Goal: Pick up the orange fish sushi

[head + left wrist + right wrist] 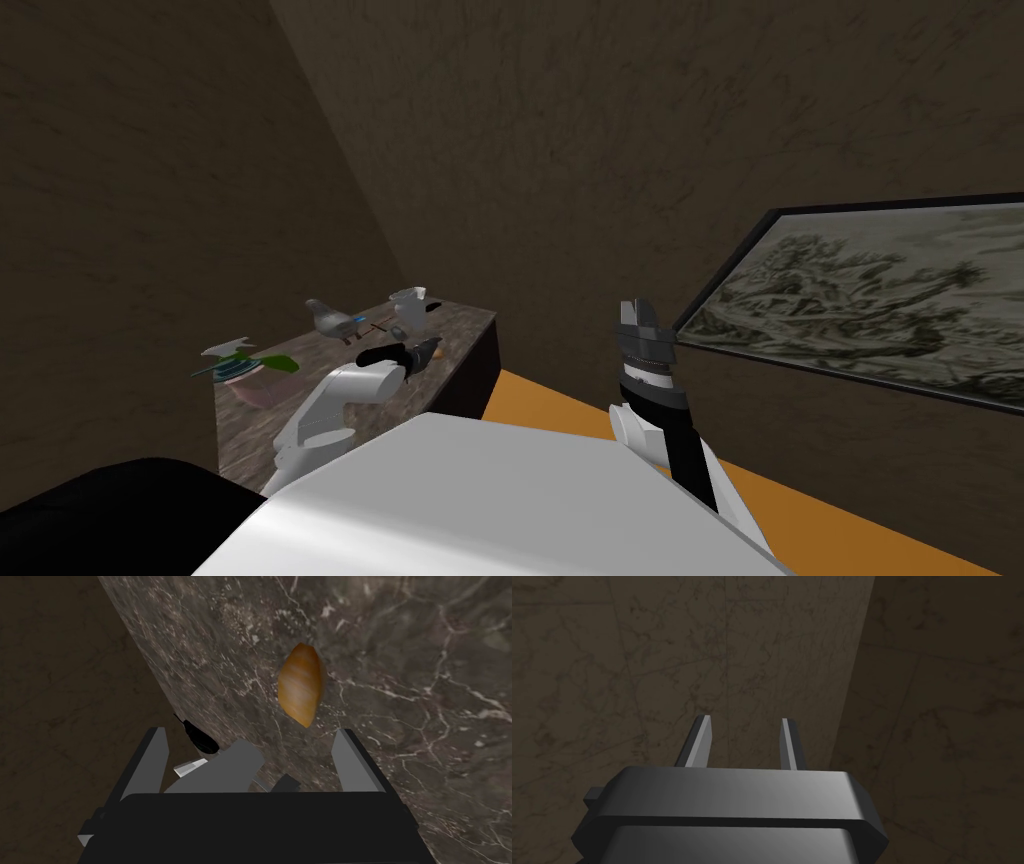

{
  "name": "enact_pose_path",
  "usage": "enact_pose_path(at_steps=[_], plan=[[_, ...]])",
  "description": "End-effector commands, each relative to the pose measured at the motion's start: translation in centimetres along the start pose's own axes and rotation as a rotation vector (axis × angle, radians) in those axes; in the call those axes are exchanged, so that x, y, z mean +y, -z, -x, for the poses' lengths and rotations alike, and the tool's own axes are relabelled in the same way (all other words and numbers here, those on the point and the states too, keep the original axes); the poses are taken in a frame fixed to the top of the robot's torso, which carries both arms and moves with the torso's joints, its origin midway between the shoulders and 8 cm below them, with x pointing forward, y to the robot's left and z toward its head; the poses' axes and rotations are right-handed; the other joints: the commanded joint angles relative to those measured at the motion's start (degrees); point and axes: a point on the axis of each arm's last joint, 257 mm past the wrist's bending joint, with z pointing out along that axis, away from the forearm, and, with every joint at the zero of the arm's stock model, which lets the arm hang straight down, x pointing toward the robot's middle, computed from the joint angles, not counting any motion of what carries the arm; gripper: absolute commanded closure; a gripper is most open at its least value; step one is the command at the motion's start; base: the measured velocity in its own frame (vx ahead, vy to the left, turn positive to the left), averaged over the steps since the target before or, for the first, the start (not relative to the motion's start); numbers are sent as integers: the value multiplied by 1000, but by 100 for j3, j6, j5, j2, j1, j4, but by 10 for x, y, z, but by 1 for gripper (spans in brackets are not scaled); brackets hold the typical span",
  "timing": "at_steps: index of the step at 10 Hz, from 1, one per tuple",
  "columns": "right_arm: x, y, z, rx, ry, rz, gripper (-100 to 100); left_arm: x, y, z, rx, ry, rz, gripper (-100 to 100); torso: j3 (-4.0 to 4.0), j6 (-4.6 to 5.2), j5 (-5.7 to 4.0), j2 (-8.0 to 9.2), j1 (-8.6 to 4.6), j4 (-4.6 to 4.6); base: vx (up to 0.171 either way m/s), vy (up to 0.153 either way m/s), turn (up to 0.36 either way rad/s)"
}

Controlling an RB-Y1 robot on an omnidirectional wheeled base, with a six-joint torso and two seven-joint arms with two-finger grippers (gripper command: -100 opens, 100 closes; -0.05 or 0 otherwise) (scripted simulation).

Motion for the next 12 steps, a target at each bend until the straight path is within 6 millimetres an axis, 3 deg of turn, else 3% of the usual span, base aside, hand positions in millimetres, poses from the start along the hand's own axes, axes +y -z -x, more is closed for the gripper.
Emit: enact_pose_path(at_steps=[1, 2, 5, 6, 7, 9, 12], plan=[[0, 0, 0, 0, 0, 0, 0, 8, 0, -2, 9, 2, 29, -100, 0, 0, 0, 0, 0, 0, 27, -2, 8], [0, 0, 0, 0, 0, 0, 0, 26, -1, -3, 26, 11, 86, -100, 9, 0, -1, 16, -6, 3, 60, 8, -50], [0, 0, 0, 0, 0, 0, 0, 49, 0, -5, 49, 21, 162, -100, 3, 1, -1, 4, -6, 2, 74, 2, -49], [0, 0, 0, 0, 0, 0, 0, 67, 2, -5, 66, 29, 220, -100, 2, 0, -2, 4, -7, 1, 103, 19, -54], [0, 0, 0, 0, 0, 0, 0, 68, 2, -5, 67, 29, 224, -100, -1, 0, 0, -3, 0, 0, 88, 27, -28], [0, 0, 0, 0, 0, 0, 0, 96, 7, -4, 93, 43, 317, -100, -1, 0, 0, -3, 4, 0, 107, 30, -74], [0, 0, 0, 0, 0, 0, 0, 124, 15, -4, 118, 52, 413, -100, 1, 0, -1, 1, -4, 0, 89, 11, -41]])
